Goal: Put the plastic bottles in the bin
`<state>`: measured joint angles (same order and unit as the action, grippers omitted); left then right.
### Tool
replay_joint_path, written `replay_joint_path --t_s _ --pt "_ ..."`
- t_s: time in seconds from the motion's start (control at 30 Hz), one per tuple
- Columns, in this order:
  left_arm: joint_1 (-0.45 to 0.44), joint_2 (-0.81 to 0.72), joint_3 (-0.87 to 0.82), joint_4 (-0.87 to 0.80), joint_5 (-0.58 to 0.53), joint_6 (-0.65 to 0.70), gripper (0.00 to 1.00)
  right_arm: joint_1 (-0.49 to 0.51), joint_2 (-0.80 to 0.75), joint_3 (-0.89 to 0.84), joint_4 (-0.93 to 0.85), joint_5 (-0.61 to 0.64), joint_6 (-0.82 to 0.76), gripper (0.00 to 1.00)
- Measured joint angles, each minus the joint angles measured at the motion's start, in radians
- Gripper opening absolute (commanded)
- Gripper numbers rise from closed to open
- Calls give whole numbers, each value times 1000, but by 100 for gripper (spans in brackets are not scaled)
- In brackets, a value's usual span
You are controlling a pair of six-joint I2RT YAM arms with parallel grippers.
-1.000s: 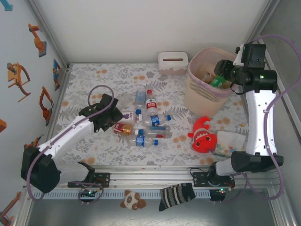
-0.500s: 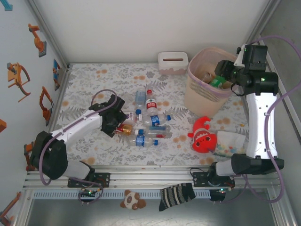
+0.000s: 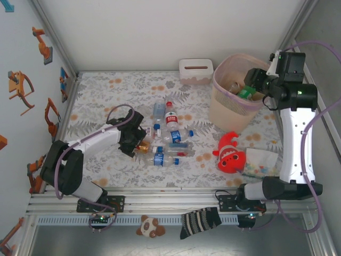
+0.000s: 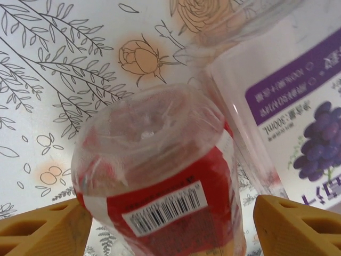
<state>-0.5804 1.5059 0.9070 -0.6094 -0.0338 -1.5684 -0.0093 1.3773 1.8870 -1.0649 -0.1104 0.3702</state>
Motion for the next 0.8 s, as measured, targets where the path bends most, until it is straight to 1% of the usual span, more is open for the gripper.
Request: replay_joint_path --t_s 0.27,0.63,0.8 --pt "21 20 -28 22 4 -18 74 0 -9 0 0 0 0 58" --pt "65 20 -32 29 -4 -18 67 0 -9 0 0 0 0 57" --pt "78 18 -33 29 -7 -18 61 0 -11 0 0 -1 1 57"
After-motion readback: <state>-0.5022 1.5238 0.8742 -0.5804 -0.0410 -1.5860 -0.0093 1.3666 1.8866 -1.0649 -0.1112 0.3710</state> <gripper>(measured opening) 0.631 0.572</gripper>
